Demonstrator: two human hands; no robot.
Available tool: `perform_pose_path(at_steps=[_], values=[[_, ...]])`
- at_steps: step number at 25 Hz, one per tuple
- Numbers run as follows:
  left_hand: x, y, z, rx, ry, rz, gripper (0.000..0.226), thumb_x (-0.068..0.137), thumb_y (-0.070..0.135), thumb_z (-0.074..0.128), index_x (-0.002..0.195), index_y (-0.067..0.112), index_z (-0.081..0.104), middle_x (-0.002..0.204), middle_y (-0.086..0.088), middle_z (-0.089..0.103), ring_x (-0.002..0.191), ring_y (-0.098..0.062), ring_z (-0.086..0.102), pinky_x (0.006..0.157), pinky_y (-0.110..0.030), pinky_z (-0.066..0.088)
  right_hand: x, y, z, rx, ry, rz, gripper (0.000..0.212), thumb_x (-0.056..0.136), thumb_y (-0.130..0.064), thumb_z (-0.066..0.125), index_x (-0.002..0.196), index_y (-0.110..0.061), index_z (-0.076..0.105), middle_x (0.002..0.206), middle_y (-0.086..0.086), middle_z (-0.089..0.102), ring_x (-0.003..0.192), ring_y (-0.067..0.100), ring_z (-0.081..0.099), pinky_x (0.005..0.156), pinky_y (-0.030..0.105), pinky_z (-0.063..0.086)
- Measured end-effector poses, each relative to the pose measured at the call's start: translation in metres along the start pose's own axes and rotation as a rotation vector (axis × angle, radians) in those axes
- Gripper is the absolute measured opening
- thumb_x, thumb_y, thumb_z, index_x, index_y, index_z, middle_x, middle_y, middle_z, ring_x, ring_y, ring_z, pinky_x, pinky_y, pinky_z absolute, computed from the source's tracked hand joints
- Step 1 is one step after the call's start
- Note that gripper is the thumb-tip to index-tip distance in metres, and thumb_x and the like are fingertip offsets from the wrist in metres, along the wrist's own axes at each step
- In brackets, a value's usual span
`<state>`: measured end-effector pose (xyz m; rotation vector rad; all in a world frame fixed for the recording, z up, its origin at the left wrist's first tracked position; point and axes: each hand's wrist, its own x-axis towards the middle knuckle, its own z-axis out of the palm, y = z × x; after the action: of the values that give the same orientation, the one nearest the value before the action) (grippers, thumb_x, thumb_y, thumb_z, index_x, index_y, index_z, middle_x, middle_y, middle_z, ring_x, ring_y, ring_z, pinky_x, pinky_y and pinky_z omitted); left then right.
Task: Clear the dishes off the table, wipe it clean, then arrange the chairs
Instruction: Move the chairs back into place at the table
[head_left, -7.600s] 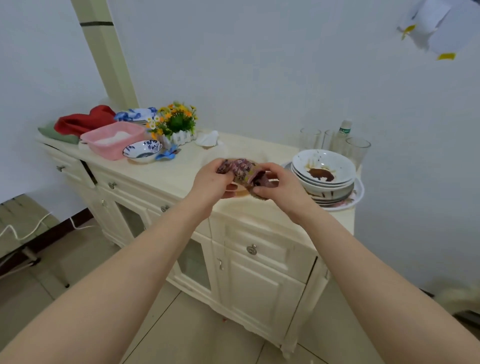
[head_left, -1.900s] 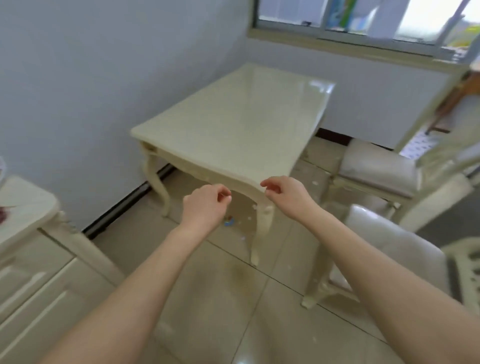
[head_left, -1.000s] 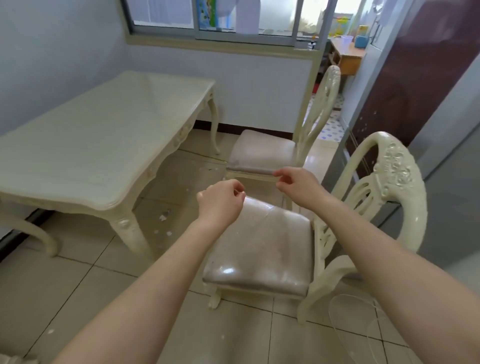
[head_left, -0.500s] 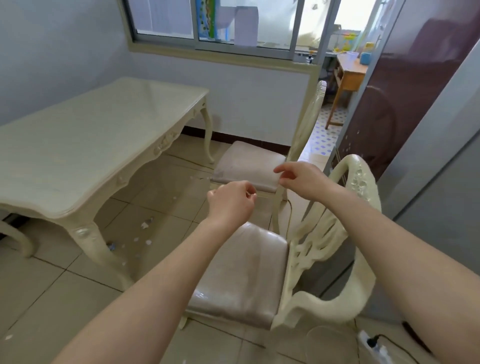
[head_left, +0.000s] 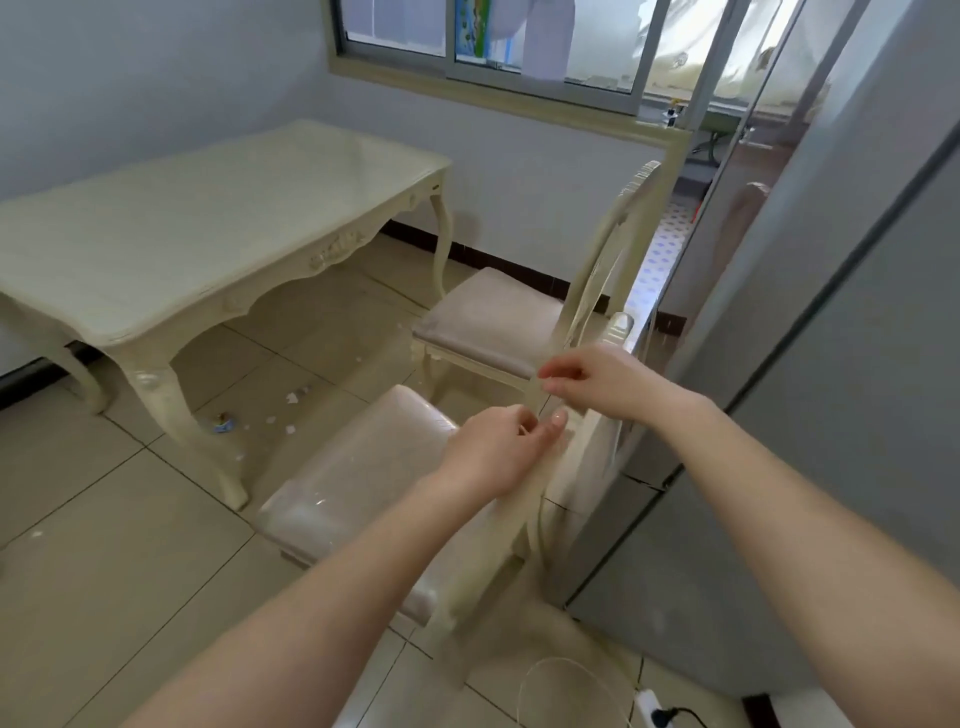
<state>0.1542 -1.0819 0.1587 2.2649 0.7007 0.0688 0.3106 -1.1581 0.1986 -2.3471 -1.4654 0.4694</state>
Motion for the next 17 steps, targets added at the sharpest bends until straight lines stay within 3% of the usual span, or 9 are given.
perform_pose_path(at_steps=[3,5,6,8,10,17], values=[[-0.015,0.011,0.011,-0.078,-0.064,-0.003,0.086,0.063,0.082,0.052,0.12,0.018,0.05,0.11,0.001,0.057,0.094,-0.016,0.057,0.076,-0.033,0.051,-0.013,0.016,-0.01,0.102,-0.211,-0.131,0.037,0.079,-0.05,0.068,0.112,-0.035,0.064,0.102,-0.021,0.06,0.1,-0.002,0.054,0.09,0.025,0.04],[-0.024,0.01,0.016,-0.031,-0.108,-0.039,0.085,0.066,0.05,0.075,0.136,0.022,0.035,0.124,-0.001,0.05,0.105,-0.021,0.055,0.081,-0.034,0.052,-0.008,0.019,-0.013,-0.051,-0.347,-0.189,0.053,0.071,-0.049,0.075,0.12,-0.035,0.06,0.116,-0.019,0.054,0.117,0.001,0.042,0.105,0.03,0.03],[-0.027,0.01,0.018,-0.039,-0.112,-0.057,0.085,0.069,0.027,0.075,0.14,0.025,0.029,0.126,-0.002,0.049,0.105,-0.022,0.056,0.081,-0.036,0.054,-0.003,0.02,-0.011,-0.196,-0.356,-0.215,0.057,0.07,-0.045,0.077,0.122,-0.035,0.058,0.117,-0.017,0.051,0.121,0.004,0.037,0.111,0.035,0.021],[-0.031,0.009,0.021,-0.136,-0.083,-0.085,0.082,0.073,0.003,0.062,0.142,0.031,0.027,0.11,0.002,0.053,0.091,-0.02,0.059,0.073,-0.037,0.057,0.005,0.017,0.001,-0.459,-0.262,-0.29,0.049,0.068,-0.044,0.077,0.113,-0.04,0.059,0.106,-0.017,0.052,0.116,0.011,0.041,0.115,0.044,0.01],[-0.03,0.008,0.019,-0.178,-0.046,-0.097,0.078,0.076,-0.002,0.055,0.14,0.034,0.029,0.093,0.008,0.049,0.079,-0.017,0.055,0.066,-0.034,0.055,0.011,0.012,0.009,-0.556,-0.167,-0.347,0.039,0.066,-0.048,0.076,0.102,-0.04,0.062,0.096,-0.018,0.054,0.109,0.013,0.046,0.115,0.044,0.007],[-0.033,-0.021,-0.005,-0.067,-0.005,-0.121,0.08,0.072,-0.006,0.055,0.136,0.038,0.035,0.085,0.012,0.05,0.065,-0.007,0.053,0.049,-0.022,0.046,0.022,-0.005,0.029,-0.45,-0.031,-0.421,0.031,0.063,-0.05,0.077,0.08,-0.036,0.055,0.088,-0.016,0.056,0.094,0.011,0.044,0.108,0.033,0.02]])
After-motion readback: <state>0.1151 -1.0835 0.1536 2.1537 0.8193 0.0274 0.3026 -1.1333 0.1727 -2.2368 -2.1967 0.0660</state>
